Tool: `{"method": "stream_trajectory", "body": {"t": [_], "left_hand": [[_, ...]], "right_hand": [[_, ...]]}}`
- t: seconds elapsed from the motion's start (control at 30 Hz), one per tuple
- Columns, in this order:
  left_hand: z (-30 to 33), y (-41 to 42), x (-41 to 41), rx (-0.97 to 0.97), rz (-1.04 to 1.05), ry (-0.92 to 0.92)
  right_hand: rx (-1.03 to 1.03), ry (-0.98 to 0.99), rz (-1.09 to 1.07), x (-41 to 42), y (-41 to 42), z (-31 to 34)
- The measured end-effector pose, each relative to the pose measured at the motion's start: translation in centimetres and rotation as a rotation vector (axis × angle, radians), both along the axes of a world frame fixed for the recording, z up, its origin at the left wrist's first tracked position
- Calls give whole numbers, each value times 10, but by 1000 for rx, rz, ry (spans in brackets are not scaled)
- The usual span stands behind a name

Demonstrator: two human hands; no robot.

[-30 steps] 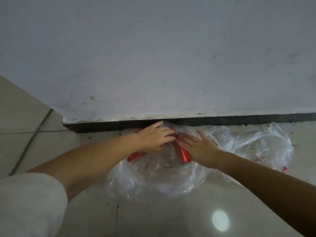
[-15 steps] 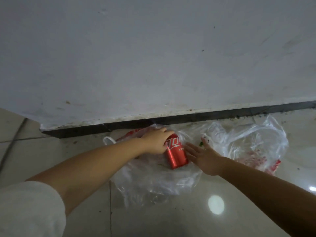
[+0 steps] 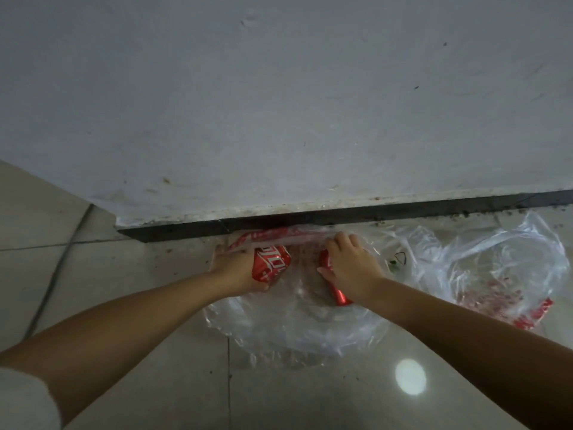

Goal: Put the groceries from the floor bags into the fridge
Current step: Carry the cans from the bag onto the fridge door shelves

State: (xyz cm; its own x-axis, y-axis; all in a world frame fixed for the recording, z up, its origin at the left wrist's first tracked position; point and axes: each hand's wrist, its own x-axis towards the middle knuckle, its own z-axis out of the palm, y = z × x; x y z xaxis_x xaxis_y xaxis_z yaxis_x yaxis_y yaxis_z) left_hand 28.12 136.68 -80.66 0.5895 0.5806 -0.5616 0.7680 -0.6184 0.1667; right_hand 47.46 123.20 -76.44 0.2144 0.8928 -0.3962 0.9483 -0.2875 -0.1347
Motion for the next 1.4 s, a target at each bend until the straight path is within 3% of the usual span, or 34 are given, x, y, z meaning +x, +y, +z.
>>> {"method": "stream_trajectory", "body": {"t": [0.1, 0.2, 0.27, 0.37, 0.47, 0.53, 0.63, 0.7, 0.77, 0.83, 0.9, 1.03, 1.23, 1.4], "left_hand": [[-6, 8, -4, -274, 157, -136], [-4, 7, -1, -396, 139, -126], [1, -1, 5, -343, 44, -94], [7, -20, 17, -96, -230, 14], [6, -41, 31, 152, -431, 63], [2, -45, 36, 211, -500, 56], [-4, -38, 36, 136, -411, -26], [-1, -29, 33, 37, -322, -90], [12, -28, 30, -83, -142, -175], [45, -35, 25, -280, 157, -282], [80, -47, 21, -304, 316, -364], [175, -75, 26, -173, 357, -398], [333, -108, 20, -358, 551, -530], [470, -121, 14, -356, 502, -560]], "right_hand": [[-84, 28, -173, 9, 6, -5], [-181, 254, -402, 13, -1, -17], [-185, 310, -462, 9, -8, -24], [-103, 285, -516, 4, -20, -30], [-67, 140, -287, -2, -30, -32], [-63, -5, -125, -1, -34, -34], [-141, -66, -147, 5, -30, -36], [-185, 20, -270, 6, -23, -32], [-104, 187, -444, 4, -20, -20], [29, 394, -621, 2, -25, 8], [125, 560, -698, -3, -34, 45], [246, 678, -762, -13, -48, 135], [309, 837, -863, -26, -73, 295], [331, 872, -866, -29, -98, 440]]}}
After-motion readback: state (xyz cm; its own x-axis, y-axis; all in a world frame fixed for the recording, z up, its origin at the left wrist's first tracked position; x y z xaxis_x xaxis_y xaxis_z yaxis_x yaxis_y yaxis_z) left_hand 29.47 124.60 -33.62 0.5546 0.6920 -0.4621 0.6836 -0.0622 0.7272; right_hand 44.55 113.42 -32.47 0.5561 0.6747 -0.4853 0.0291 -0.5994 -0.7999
